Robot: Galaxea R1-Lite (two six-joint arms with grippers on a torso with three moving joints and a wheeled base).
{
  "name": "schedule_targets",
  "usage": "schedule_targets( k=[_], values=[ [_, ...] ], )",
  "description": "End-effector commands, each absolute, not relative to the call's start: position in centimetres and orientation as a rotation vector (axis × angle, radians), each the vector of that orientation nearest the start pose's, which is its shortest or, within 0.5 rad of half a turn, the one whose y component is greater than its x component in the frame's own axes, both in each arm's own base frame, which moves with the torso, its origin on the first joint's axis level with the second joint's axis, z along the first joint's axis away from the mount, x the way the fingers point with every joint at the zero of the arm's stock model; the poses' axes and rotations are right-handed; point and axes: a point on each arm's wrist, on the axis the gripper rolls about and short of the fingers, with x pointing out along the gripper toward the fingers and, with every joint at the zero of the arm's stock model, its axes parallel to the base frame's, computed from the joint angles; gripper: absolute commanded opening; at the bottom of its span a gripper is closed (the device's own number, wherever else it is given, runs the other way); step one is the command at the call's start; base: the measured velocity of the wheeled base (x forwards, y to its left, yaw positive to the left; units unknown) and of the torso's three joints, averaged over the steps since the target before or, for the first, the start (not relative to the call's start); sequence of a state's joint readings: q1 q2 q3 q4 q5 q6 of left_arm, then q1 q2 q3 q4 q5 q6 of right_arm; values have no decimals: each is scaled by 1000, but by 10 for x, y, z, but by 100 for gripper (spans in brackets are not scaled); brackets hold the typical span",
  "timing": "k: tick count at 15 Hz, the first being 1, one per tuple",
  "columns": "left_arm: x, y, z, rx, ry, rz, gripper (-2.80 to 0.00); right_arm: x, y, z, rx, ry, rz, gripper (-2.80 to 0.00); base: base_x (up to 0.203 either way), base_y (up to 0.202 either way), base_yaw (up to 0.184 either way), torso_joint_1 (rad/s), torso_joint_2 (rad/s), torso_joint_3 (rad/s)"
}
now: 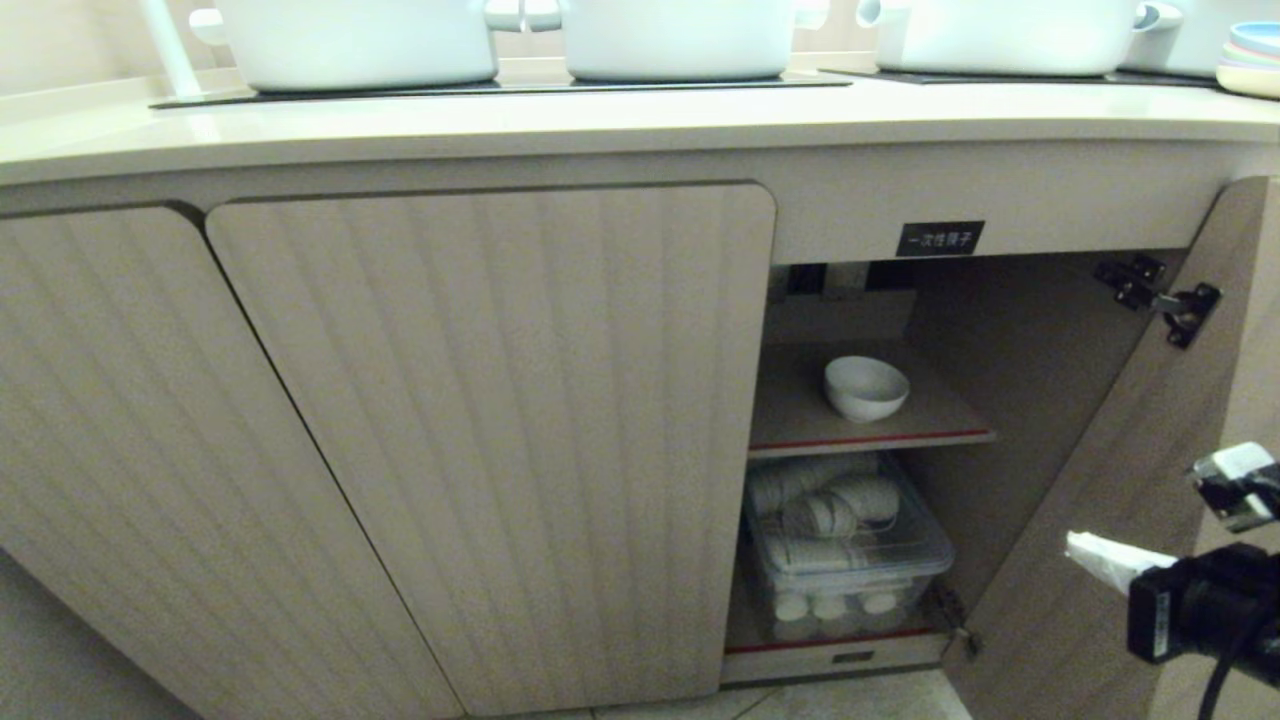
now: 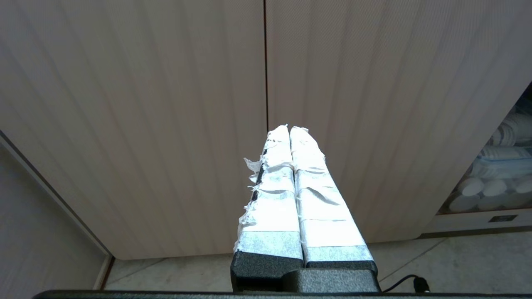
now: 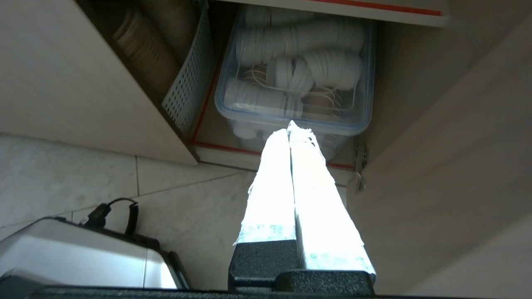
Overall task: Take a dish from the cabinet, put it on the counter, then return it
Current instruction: Take the bowl from the cabinet
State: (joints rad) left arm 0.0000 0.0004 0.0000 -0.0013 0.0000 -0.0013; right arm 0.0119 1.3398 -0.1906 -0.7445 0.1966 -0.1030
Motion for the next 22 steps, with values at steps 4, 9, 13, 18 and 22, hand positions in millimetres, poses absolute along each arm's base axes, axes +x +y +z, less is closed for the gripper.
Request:
schedule_targets(
  k=[4,9,13,18,22],
  values=[
    [-23,0,76,-2,-2,1,-280,217,9,112,-67,418,237,-280,0,0,0,0,0,0],
    [-23,0,76,-2,-1,0,-280,266,10,106,-75,320,233,-280,0,0,0,0,0,0],
    [-23,0,76,-2,-2,0,-280,296,11,108,-80,241,225,-280,0,0,0,0,0,0],
    [-23,0,76,-2,-2,0,-280,325,13,110,-39,191,147,-280,0,0,0,0,0,0],
    [-23,0,76,-2,0,0,-280,350,19,112,-6,140,150,-280,0,0,0,0,0,0]
  ],
)
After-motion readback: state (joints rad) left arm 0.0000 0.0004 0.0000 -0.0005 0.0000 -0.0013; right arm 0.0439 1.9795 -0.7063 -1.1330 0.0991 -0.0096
